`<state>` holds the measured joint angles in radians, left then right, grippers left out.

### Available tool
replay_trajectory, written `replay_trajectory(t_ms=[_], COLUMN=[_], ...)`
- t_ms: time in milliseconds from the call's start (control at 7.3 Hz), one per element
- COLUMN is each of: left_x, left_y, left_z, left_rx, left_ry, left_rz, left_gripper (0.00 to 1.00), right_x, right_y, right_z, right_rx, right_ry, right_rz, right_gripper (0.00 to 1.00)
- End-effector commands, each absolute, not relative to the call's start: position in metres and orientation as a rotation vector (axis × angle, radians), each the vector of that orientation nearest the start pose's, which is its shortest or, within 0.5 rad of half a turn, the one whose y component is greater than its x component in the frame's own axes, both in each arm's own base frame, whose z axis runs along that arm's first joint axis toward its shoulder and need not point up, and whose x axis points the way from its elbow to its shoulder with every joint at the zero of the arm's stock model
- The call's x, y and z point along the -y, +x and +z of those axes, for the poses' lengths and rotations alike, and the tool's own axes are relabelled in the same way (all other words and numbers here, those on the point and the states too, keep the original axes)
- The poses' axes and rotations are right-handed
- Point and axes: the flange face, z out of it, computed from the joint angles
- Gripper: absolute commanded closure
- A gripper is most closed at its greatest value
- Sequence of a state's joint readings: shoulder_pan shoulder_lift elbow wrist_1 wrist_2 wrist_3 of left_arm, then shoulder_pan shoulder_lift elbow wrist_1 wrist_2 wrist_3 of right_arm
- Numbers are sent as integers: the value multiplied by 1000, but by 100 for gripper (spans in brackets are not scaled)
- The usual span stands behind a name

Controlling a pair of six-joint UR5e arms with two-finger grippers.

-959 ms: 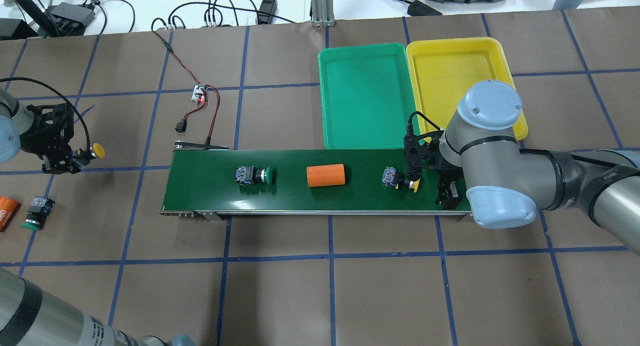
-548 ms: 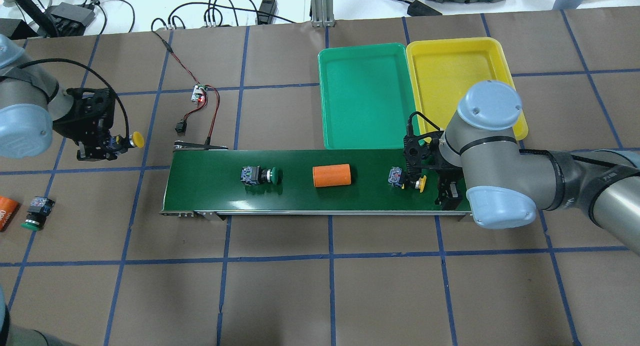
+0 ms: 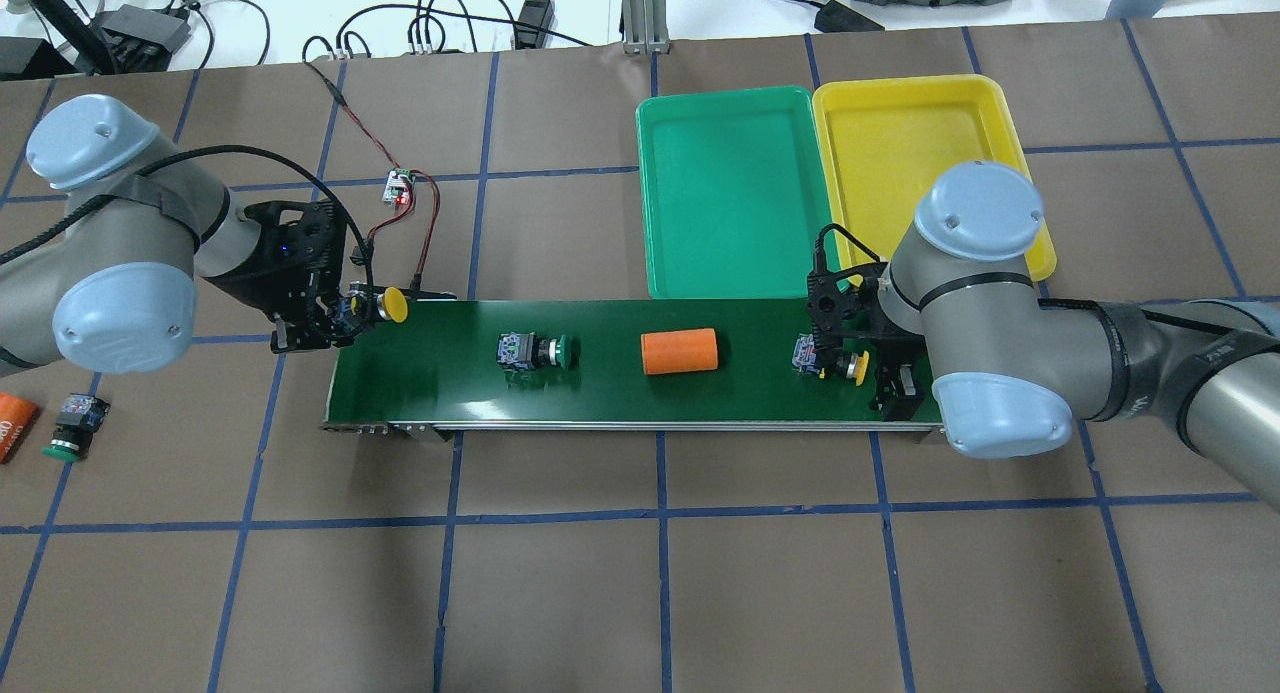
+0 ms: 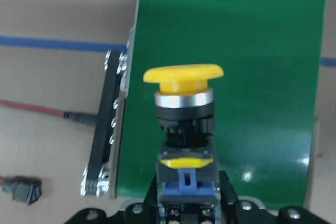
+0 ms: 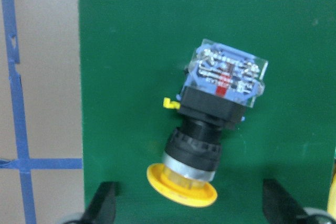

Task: Sort buttons by color to trays
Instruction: 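Place the yellow button on the belt while the right gripper lowers onto another, then grasp the yellow button at the belt end with the right gripper while the left withdraws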

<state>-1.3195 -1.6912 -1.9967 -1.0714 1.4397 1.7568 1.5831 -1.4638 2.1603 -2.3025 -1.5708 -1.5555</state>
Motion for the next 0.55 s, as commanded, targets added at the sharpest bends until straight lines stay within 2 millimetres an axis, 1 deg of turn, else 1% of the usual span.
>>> replay_trajectory(t_ms=[0, 137, 274, 411], left_x=[486, 483, 490, 485], left_y=[-67, -75, -75, -76], left_z=[272, 266, 255, 247], left_rx=[-2308, -2284, -2296, -2339], left_ry=[2254, 2257, 2219, 2191], left_rz=[-25, -32, -58, -47], left_gripper=[100, 100, 11, 0], right_x=[447, 447, 447, 447], right_y=[139, 139, 139, 138], right_z=[237, 238, 238, 241], right_rx=[-2241, -2240, -2241, -2250], right_ry=[-2234, -2234, -2234, -2246], right_rz=[-40, -43, -45, -40], right_gripper=[0, 0, 7, 20])
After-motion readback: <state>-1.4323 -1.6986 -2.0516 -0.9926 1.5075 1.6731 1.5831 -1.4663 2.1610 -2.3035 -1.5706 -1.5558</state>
